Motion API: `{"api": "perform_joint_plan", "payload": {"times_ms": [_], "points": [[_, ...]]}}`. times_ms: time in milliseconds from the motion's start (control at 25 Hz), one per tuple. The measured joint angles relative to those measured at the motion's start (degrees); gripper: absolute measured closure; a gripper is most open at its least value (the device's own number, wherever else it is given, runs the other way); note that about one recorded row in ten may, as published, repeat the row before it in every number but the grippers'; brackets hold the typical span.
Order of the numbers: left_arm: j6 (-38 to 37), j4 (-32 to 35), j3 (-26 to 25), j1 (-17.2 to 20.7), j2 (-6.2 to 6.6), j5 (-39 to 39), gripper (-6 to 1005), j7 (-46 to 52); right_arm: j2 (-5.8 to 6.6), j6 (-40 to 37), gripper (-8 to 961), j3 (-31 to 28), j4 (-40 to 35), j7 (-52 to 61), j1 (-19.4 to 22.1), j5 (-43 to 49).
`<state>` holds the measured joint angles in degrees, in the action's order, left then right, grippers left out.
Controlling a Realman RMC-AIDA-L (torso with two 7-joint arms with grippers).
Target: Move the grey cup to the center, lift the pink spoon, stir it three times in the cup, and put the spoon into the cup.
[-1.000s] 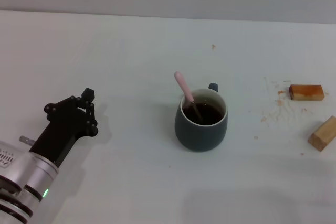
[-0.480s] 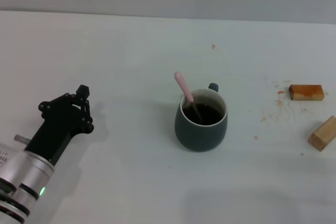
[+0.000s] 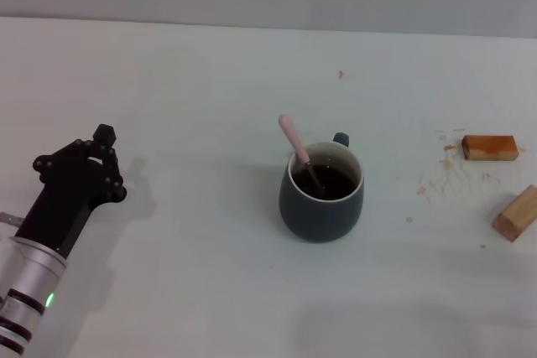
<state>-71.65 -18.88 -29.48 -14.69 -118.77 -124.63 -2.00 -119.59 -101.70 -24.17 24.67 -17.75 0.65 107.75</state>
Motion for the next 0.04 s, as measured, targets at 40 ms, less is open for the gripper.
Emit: {"api": "perform_joint_plan", "payload": {"times_ms": [40], "points": [[0.0,0.0,0.0,0.0,0.00,0.0,1001,0.0,0.00,0.0,158,0.0,0.0,0.0,0.0,0.0]]}}
